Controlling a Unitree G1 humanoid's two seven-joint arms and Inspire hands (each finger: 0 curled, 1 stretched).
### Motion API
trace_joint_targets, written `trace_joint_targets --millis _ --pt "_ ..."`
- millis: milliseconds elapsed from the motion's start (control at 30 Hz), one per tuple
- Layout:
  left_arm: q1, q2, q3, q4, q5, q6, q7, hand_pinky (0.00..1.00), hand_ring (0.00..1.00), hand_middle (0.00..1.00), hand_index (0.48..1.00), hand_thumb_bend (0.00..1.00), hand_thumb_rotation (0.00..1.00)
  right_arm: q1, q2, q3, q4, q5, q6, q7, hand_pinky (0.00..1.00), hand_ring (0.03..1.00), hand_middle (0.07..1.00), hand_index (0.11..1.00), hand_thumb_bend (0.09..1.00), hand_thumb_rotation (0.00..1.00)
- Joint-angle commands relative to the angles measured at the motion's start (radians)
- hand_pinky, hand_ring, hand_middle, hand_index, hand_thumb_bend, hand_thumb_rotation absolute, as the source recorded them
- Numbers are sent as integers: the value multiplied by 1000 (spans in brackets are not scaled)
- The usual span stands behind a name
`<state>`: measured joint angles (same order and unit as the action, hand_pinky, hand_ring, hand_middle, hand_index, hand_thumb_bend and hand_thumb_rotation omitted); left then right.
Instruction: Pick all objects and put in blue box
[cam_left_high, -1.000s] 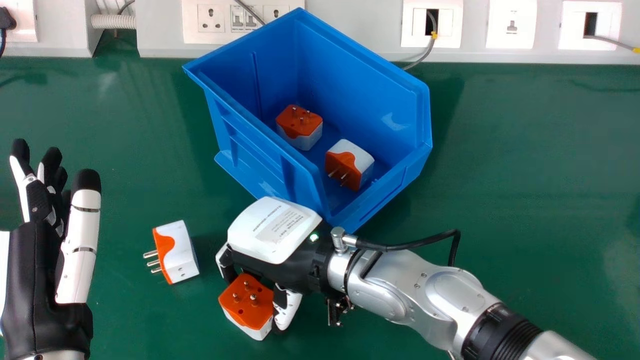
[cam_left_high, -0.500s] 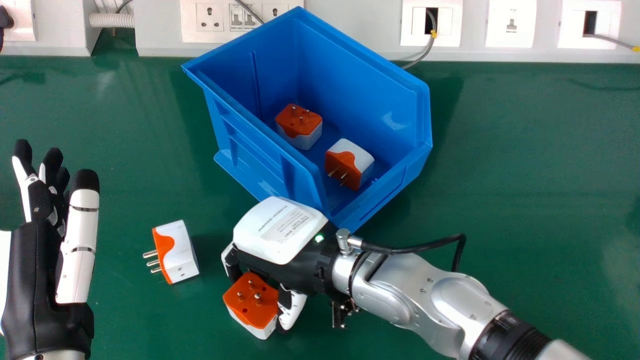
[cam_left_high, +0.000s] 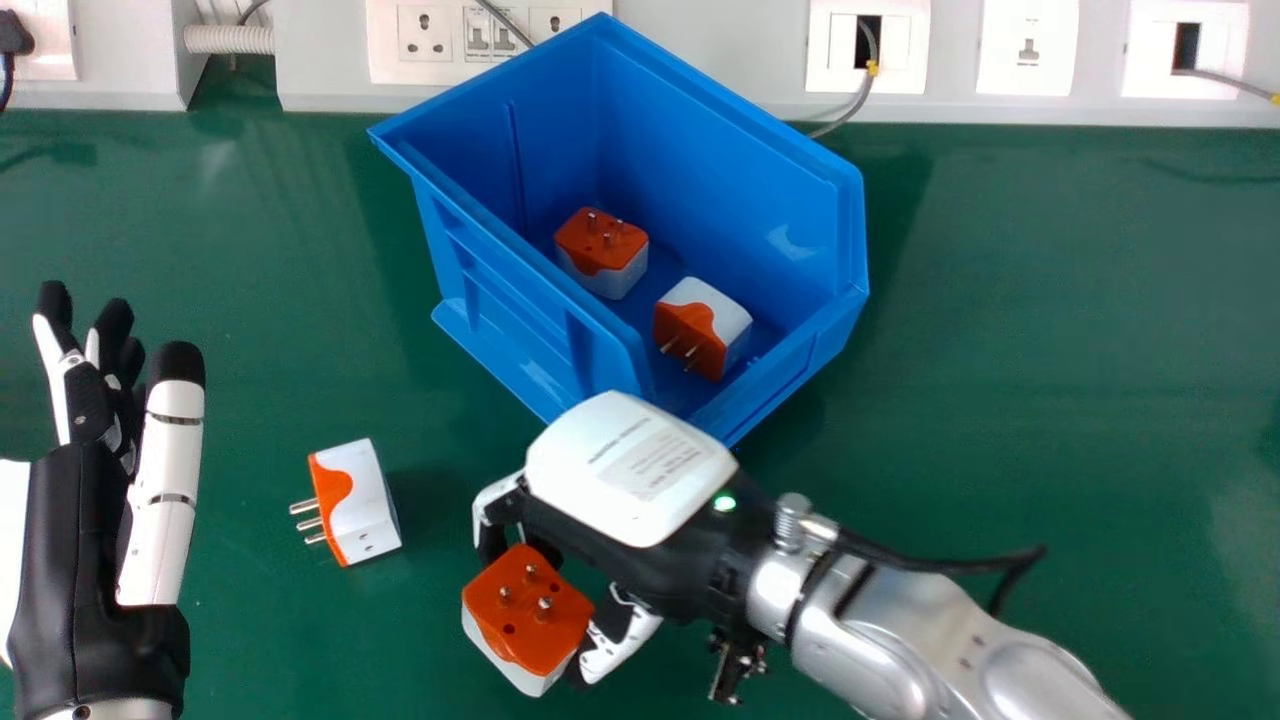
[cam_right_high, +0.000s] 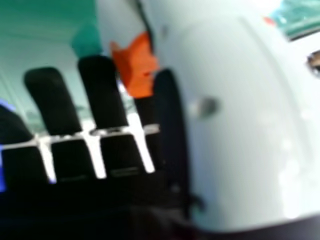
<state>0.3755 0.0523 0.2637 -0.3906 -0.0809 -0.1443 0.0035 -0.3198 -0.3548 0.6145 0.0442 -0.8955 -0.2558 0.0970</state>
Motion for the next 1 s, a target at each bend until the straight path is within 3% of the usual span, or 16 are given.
trace_joint_targets --millis 0,100,233,333,467,533,633,700,767,933,967 --pt "-7 7 8 -11 -10 -10 -5 1000 1000 996 999 410 813 47 -29 -58 -99 47 0 15 178 248 415 523 504 1" --pt "-9 8 9 -7 -17 -12 -11 1000 1000 997 1000 414 804 131 -69 -128 -199 60 23 21 167 235 411 521 503 3" --pt "-13 8 9 -1 -20 -15 -13 1000 1000 992 994 435 799 218 -119 -225 -281 70 23 5 144 208 296 480 484 132" --pt "-13 5 7 -5 -12 -14 -11 1000 1000 987 988 422 800 265 -158 -302 -295 70 -10 -53 123 177 258 473 483 147" --pt "-12 5 8 -7 -22 -9 -15 1000 1000 993 994 442 812 310 -198 -405 -301 104 -27 -85 79 119 185 470 486 143" --pt "-15 7 10 -3 -21 -9 -15 1000 1000 998 998 450 809 307 -209 -444 -287 105 -34 -101 71 108 170 470 488 138" --pt "-17 7 7 -8 -2 0 -3 1000 1000 991 990 432 821 269 -217 -477 -243 94 -33 -120 76 113 176 470 486 142" --pt "-20 2 2 -19 25 9 15 1000 1000 978 979 422 826 222 -213 -482 -202 82 -19 -125 80 118 184 470 485 146" --pt "-22 1 -3 -25 36 13 23 1000 1000 970 973 426 820 173 -205 -475 -164 69 -2 -120 80 119 185 470 484 147" --pt "-22 3 -8 -37 49 23 28 1000 1000 967 972 416 817 46 -168 -434 -49 42 28 -128 88 128 199 469 484 146" --pt "-23 4 -8 -37 47 23 26 1000 1000 965 972 407 825 12 -154 -423 -19 40 37 -130 92 133 206 470 484 143"
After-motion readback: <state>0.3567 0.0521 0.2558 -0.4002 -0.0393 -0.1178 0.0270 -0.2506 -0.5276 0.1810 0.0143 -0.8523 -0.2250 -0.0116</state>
